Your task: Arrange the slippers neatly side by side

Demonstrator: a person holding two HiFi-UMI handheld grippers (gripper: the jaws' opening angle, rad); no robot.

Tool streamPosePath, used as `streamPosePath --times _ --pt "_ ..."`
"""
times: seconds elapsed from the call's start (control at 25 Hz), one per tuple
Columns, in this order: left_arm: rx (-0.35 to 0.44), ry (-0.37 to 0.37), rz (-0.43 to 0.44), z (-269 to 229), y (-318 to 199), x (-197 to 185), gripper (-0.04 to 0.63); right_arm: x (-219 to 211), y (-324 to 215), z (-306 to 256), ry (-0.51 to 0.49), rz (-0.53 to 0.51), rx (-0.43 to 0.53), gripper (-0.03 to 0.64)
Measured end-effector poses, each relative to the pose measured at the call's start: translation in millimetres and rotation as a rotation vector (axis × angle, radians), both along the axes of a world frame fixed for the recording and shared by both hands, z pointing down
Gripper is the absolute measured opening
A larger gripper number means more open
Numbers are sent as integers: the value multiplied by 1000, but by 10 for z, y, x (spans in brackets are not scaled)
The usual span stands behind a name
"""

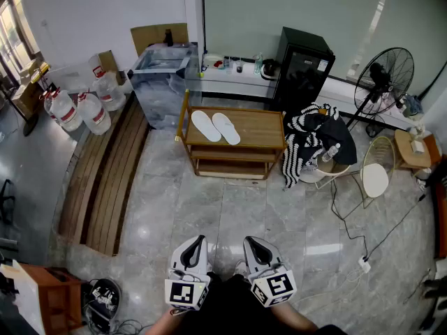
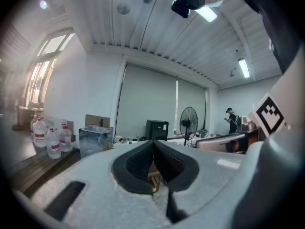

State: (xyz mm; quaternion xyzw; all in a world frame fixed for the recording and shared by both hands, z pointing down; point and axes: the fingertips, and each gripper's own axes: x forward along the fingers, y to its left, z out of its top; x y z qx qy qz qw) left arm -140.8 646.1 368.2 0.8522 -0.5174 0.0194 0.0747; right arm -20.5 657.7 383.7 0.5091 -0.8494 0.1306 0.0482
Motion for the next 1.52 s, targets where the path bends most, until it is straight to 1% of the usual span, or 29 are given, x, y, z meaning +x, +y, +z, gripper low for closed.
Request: streamPosePath --times 0.28,0.56,0.84,1.0,1.36,1.52 --pt "3 10 -24 18 -83 -90 17 24 -88 -22 8 6 13 12" --pt "-6 27 -26 54 -114 -207 17 -33 -104 -24 -18 22 5 12" --pt "-10 37 -34 80 -147 -458 17 -218 -105 -12 6 28 1 12" --pt "-15 43 -34 98 -130 -677 17 -395 -105 -18 15 41 2 12" --pt "-45 42 -1 340 -112 -1015 17 -856 -65 93 14 43 -10 12" --pt "-61 41 10 411 -145 -1071 17 -909 -83 149 25 47 -25 12"
